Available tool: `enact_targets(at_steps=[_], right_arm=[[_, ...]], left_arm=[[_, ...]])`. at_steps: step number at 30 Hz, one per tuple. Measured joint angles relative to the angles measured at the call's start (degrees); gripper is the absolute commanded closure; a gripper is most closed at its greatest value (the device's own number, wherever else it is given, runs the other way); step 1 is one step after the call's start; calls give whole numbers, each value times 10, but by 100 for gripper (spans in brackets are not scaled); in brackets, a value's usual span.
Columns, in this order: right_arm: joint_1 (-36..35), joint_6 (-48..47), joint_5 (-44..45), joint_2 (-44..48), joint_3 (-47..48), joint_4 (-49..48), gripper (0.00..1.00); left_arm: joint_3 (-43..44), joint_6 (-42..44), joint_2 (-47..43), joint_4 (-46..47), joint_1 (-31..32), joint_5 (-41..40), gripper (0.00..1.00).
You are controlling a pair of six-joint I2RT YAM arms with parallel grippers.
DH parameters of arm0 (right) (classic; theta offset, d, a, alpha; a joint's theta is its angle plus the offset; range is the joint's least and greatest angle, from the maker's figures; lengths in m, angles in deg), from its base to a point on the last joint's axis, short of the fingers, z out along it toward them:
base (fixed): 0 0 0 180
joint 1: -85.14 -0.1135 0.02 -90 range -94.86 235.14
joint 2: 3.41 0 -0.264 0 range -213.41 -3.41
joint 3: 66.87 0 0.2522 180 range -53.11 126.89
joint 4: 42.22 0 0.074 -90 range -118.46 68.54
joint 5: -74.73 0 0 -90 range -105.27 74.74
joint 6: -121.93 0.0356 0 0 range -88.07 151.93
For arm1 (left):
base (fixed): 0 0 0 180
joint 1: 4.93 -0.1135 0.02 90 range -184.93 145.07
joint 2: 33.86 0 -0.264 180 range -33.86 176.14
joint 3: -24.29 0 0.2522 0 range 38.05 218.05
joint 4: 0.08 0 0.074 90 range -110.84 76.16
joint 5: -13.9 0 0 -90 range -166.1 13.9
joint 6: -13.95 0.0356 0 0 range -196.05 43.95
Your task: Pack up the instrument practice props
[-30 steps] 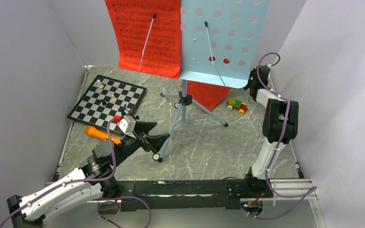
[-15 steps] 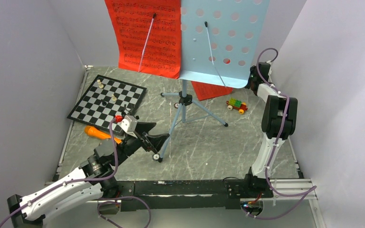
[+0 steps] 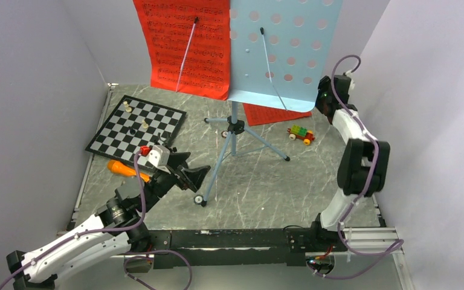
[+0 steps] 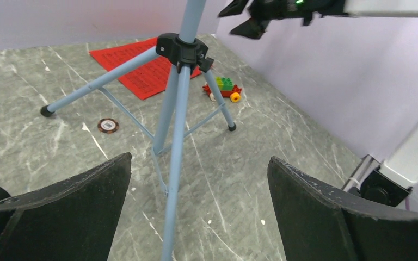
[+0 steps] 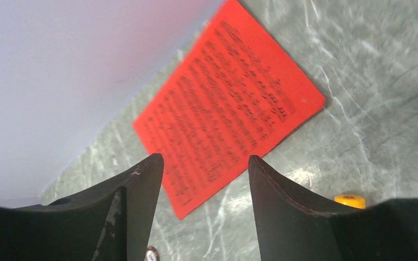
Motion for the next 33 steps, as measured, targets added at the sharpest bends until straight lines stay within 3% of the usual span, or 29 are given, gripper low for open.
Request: enact_targets(at_steps=[5, 10, 20, 25, 30, 32, 33], right_arm=[[-44, -29, 92, 208, -112, -51, 35], [-193, -73, 198, 447, -325, -142, 34], [-437, -207, 280, 669, -487, -79, 34], [-612, -306, 313, 678, -481, -76, 34], [-797, -422, 405, 568, -397, -77, 33], [-843, -468, 434, 519, -346, -86, 29], [-852, -482, 442, 504, -327, -90, 20]], left_arm=[[28, 18, 4, -12, 0, -15, 1], [91, 57, 15, -34, 0, -11, 1], [141, 102, -26, -73, 0, -74, 1], [167, 118, -38, -95, 0, -98, 1], [247, 158, -2, -125, 0, -97, 3], [307, 180, 39, -140, 0, -96, 3], [332, 191, 57, -142, 0, -93, 3]])
